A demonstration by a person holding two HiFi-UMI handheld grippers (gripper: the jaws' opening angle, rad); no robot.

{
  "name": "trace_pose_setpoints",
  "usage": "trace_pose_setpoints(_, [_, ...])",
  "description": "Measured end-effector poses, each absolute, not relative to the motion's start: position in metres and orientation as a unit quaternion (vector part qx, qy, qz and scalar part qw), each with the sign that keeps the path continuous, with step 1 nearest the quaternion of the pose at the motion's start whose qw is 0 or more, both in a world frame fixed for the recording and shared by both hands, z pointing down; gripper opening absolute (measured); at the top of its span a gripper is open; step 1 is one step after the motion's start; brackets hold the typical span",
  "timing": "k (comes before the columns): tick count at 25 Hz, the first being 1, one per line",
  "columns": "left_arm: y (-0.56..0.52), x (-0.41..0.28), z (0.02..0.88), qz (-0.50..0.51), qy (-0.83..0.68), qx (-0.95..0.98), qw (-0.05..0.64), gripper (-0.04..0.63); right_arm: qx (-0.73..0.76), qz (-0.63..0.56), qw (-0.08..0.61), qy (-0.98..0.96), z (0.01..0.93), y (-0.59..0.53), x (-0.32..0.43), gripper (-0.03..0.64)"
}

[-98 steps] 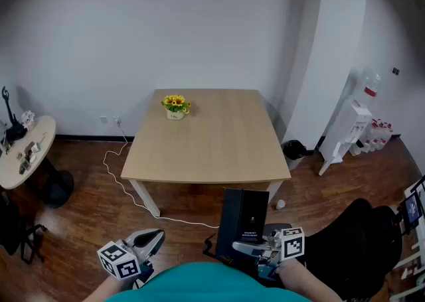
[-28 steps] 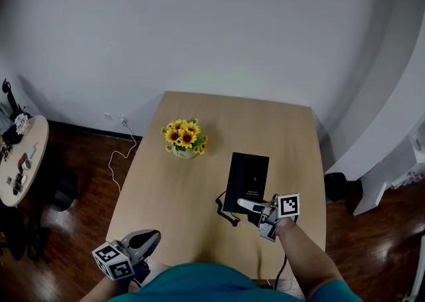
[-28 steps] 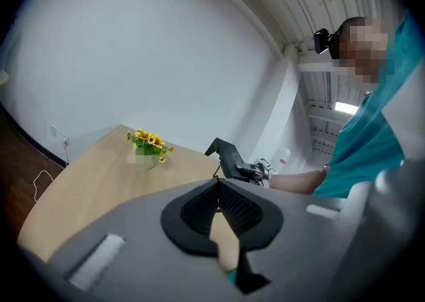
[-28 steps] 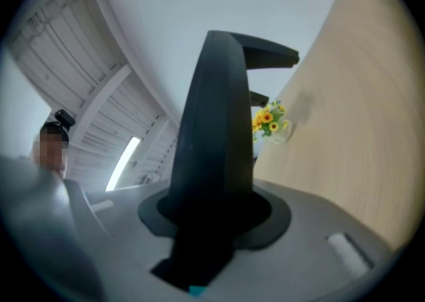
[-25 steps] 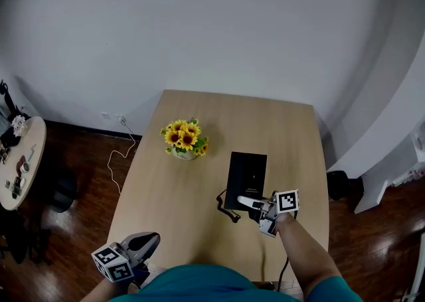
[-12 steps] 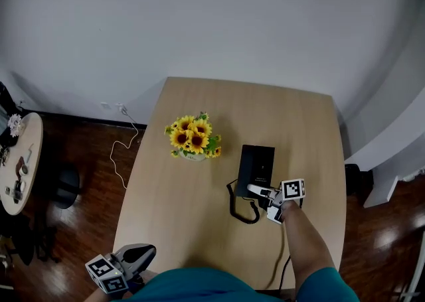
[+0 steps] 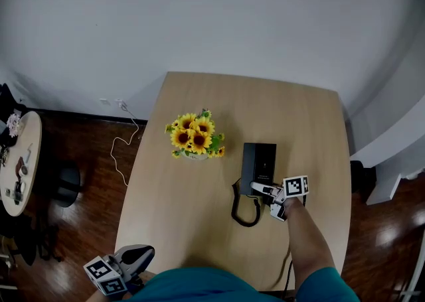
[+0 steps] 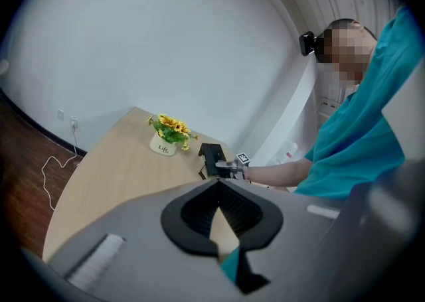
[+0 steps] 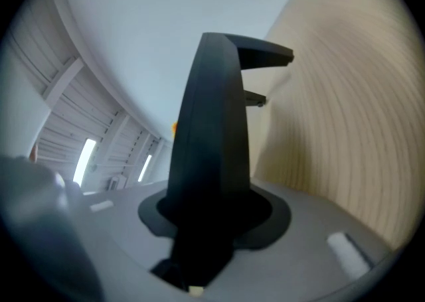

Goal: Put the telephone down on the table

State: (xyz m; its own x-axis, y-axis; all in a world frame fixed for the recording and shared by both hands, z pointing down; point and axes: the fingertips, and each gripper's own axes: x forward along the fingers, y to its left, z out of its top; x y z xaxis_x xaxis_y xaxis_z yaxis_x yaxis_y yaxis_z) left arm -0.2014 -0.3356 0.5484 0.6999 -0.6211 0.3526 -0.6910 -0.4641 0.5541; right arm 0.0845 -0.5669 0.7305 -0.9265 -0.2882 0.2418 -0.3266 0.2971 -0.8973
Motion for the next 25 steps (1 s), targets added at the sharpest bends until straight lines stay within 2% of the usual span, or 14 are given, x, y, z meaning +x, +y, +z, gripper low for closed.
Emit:
trace_pose_setpoints(5, [-0.337,-0.197,0.550,0.050,-0.379,0.856,0.347,0.005,0.234,0.558,0.099,-0.790,0.749,-0.573,0.091,0.172])
trace_pose_setpoints(9, [-0.328,-0.200,0.556,0.072,-0.380,0.857,0.341,0.005,0.246,0.573,0.105,-0.775,0.754,-0.573,0.096,0.196])
trace_pose_setpoints(14, [-0.325,-0.196,0.546,0.053,-0.385,0.856,0.340,0.005,0.271,0.579,0.118,-0.760,0.759,-0.574,0.106,0.245])
trace_pose_setpoints(21, [-0.315,-0.193,0.538,0.038,-0.387,0.859,0.335,0.005,0.301,0.593,0.107,-0.739,0.760,-0.572,0.120,0.259])
trace_pose_setpoints(25, [-0.311,-0.190,0.534,0.027,-0.387,0.859,0.334,0.005,0.336,0.588,0.126,-0.725,0.762,-0.570,0.141,0.278])
